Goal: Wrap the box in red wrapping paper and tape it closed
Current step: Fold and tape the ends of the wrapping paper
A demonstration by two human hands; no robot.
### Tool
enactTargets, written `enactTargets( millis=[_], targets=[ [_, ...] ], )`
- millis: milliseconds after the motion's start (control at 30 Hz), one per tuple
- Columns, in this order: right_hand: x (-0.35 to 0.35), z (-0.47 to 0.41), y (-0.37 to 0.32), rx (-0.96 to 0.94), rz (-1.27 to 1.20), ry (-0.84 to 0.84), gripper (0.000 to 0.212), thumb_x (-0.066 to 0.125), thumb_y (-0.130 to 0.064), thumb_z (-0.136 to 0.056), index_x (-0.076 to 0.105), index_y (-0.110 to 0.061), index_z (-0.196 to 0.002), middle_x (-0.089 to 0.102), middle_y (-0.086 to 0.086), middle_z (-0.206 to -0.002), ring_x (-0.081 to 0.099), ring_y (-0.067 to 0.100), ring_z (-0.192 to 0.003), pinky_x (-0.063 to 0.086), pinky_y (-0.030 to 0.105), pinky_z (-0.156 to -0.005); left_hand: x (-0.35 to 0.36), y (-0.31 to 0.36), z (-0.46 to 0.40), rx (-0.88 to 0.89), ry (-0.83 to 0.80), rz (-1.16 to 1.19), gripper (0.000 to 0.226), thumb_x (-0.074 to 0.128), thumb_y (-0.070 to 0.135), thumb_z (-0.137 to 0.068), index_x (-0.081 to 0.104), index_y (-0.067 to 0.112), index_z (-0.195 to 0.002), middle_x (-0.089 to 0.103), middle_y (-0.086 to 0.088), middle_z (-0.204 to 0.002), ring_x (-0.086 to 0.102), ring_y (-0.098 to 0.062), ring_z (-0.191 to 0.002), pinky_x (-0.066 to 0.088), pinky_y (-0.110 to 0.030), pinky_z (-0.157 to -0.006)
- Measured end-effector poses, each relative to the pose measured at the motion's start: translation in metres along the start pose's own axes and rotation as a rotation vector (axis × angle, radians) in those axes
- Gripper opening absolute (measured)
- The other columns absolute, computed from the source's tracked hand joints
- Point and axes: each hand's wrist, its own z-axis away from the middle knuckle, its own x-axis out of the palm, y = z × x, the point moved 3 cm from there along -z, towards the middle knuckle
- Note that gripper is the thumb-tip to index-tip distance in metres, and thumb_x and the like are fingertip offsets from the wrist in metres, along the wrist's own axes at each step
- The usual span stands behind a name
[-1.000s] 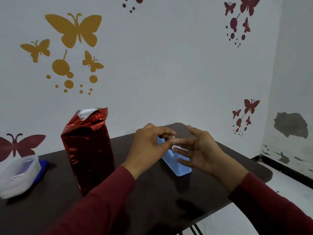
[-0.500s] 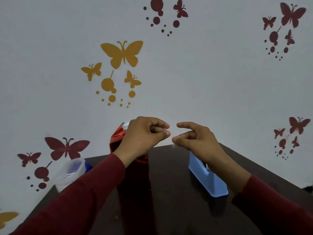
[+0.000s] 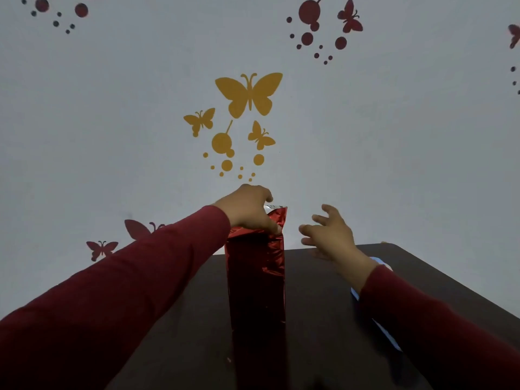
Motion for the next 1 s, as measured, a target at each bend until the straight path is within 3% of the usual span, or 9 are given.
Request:
enactTargets(
  millis=[133,233,300,433,633,767,867,933,1000],
  targets=[
    [0.025,-0.009,0.005,0.147,-0.193,-0.104,0.079,0.064,-0.003,-0.096,0.025,-0.030,-0.160,0.055,-0.001,-0.147,0.073,0.022,-0.101,0.060,0.039,-0.077,-0.014,0.000,-0.010,0.067,0.014,0.068,0.042,0.087,0.033,-0.080,0.075,0.021,-0.118,0.073,0.009,-0.084,0.071,-0.010,-0.080,0.056,-0.025,-0.075],
    [0.033,-0.013,0.005,0.207,-0.266,-0.148,0.080,0.062,-0.004,-0.097,0.023,-0.031,-0.161,0.064,-0.001,-0.122,0.071,0.027,-0.106,0.061,0.042,-0.078,-0.024,-0.002,-0.011,0.099,0.142,0.256,0.023,0.081,0.032,-0.088,0.077,0.018,-0.105,0.078,0.004,-0.077,0.075,-0.008,-0.068,0.062,-0.032,-0.084],
    [0.036,-0.013,0.004,0.225,-0.267,-0.161,0.082,0.065,-0.007,-0.096,0.021,-0.031,-0.161,0.068,0.001,-0.118,0.070,0.027,-0.108,0.060,0.043,-0.082,-0.026,-0.001,-0.013,0.082,0.193,0.325,0.028,0.076,0.043,-0.090,0.075,0.017,-0.103,0.078,0.005,-0.078,0.075,-0.007,-0.067,0.061,-0.030,-0.082],
    [0.041,-0.005,-0.002,0.236,-0.250,-0.181,0.085,0.068,-0.010,-0.096,0.019,-0.030,-0.162,0.068,0.002,-0.126,0.069,0.028,-0.112,0.059,0.038,-0.072,-0.016,0.003,-0.018,0.022,-0.080,-0.044,0.078,0.088,0.055,-0.071,0.061,0.022,-0.136,0.070,0.002,-0.118,0.066,-0.015,-0.103,0.048,-0.024,-0.072],
    [0.038,-0.004,-0.002,0.249,-0.280,-0.183,0.080,0.070,-0.014,-0.096,0.025,-0.027,-0.161,0.060,0.000,-0.129,0.070,0.022,-0.100,0.058,0.036,-0.066,-0.038,0.005,-0.018,0.107,0.130,0.292,0.034,0.076,0.035,-0.092,0.069,0.016,-0.120,0.079,0.004,-0.080,0.076,-0.008,-0.069,0.054,-0.018,-0.067],
    [0.039,-0.004,-0.001,0.247,-0.280,-0.190,0.080,0.070,-0.013,-0.095,0.026,-0.026,-0.161,0.063,-0.006,-0.112,0.071,0.023,-0.102,0.060,0.036,-0.067,-0.021,0.007,-0.019,0.007,-0.031,0.080,0.071,0.076,0.061,-0.083,0.055,0.021,-0.137,0.074,0.003,-0.099,0.072,-0.009,-0.079,0.056,-0.024,-0.067],
    [0.038,0.001,-0.003,0.241,-0.283,-0.185,0.076,0.066,-0.010,-0.095,0.029,-0.024,-0.160,0.063,-0.004,-0.117,0.072,0.021,-0.097,0.058,0.031,-0.055,-0.010,0.006,-0.029,0.009,-0.099,0.203,0.063,0.079,0.041,-0.088,0.057,0.016,-0.141,0.069,0.000,-0.109,0.068,-0.012,-0.083,0.057,-0.025,-0.064],
    [0.036,0.002,-0.003,0.239,-0.296,-0.176,0.074,0.063,-0.006,-0.095,0.030,-0.024,-0.159,0.062,-0.002,-0.121,0.072,0.021,-0.096,0.056,0.027,-0.046,-0.013,0.004,-0.035,0.043,-0.036,0.462,0.040,0.071,0.023,-0.095,0.062,0.018,-0.134,0.076,0.000,-0.100,0.072,-0.011,-0.079,0.054,-0.022,-0.061],
    [0.033,0.003,-0.003,0.237,-0.286,-0.171,0.073,0.062,-0.006,-0.096,0.030,-0.023,-0.160,0.062,-0.002,-0.121,0.071,0.021,-0.096,0.055,0.026,-0.044,-0.019,-0.003,-0.043,0.063,0.072,0.427,0.042,0.061,0.007,-0.094,0.064,0.023,-0.133,0.076,0.003,-0.105,0.070,-0.009,-0.082,0.050,-0.017,-0.062]
  ],
)
